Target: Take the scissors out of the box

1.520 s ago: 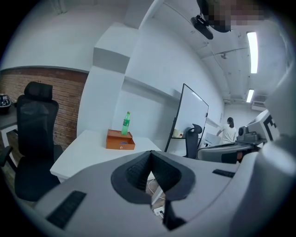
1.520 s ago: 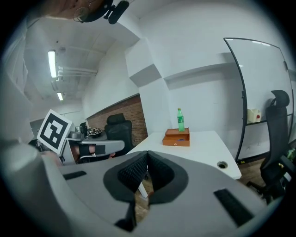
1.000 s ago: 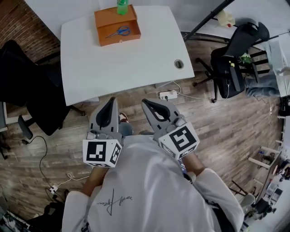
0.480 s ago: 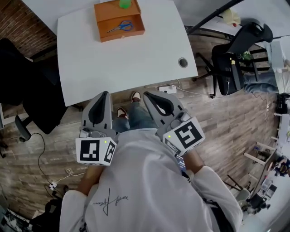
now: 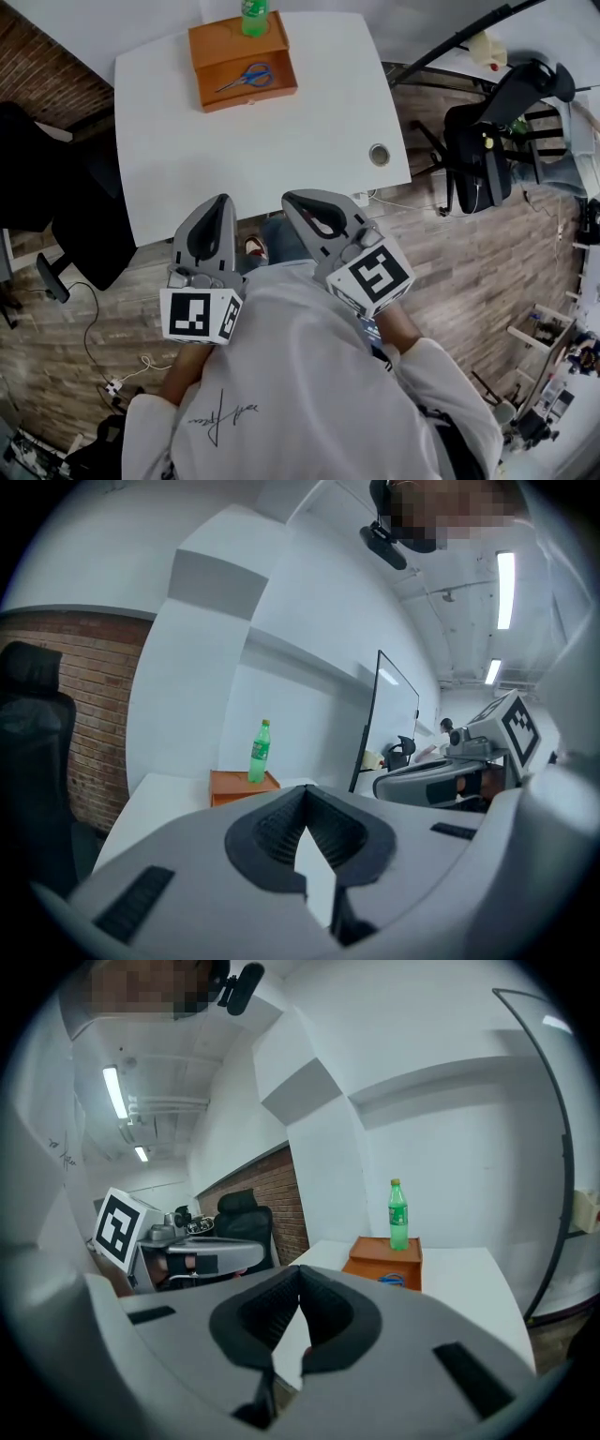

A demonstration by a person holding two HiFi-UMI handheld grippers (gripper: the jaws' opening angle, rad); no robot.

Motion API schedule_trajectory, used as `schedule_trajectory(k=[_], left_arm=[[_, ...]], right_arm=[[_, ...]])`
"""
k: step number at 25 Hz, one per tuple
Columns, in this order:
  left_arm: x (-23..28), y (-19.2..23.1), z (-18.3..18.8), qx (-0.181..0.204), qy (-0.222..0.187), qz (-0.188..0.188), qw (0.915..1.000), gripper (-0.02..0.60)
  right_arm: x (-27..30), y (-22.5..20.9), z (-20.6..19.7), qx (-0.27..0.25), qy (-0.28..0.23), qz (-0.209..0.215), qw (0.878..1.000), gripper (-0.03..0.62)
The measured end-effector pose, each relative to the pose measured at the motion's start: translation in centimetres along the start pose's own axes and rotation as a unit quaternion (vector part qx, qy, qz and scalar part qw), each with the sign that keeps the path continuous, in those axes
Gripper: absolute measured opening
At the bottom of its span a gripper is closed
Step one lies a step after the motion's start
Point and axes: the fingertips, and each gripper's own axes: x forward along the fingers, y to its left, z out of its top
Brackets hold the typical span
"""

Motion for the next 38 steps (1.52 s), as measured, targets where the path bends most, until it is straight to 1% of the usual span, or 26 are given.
schedule_trajectory(k=[2,7,15,19,24,31,34,38], left_arm=[[1.5,-0.1,0.1,0.003,0.004,-0.005,1.0000,0.005],[4.8,0.3,0.8,-0.007,0.007,0.002,1.0000,0.005],[8.5,1.5,1.9,-0.013,0.004,0.032,0.9994,0.005],[9.5,1.8,2.5,-0.010,-0.008,0.047,0.9988,0.005],[9.7,2.9,2.3,-0.024,-0.013,0.072,0.9971,0.005],[10.6,4.9,2.5,-0.034,-0.017,0.094,0.9948,0.005],[11.5,5.6,2.1,-0.047,-0.012,0.091,0.9946,0.005],[12.5,5.8,1.5,-0.074,0.000,0.071,0.9948,0.005]], right_arm=[[0.8,-1.3,0.0,0.000,0.005,0.009,1.000,0.011],[2.0,-4.6,0.6,0.006,0.012,0.018,1.000,0.011],[3.6,-9.3,1.9,-0.023,0.020,0.047,0.998,0.011],[4.3,-11.1,2.3,-0.040,0.027,0.057,0.997,0.011],[5.7,-12.3,2.3,-0.076,0.038,0.075,0.994,0.011],[9.1,-14.7,2.1,-0.092,0.062,0.079,0.991,0.011],[10.9,-16.2,2.6,-0.110,0.068,0.067,0.989,0.011],[13.3,-17.7,2.5,-0.122,0.081,0.067,0.987,0.011]])
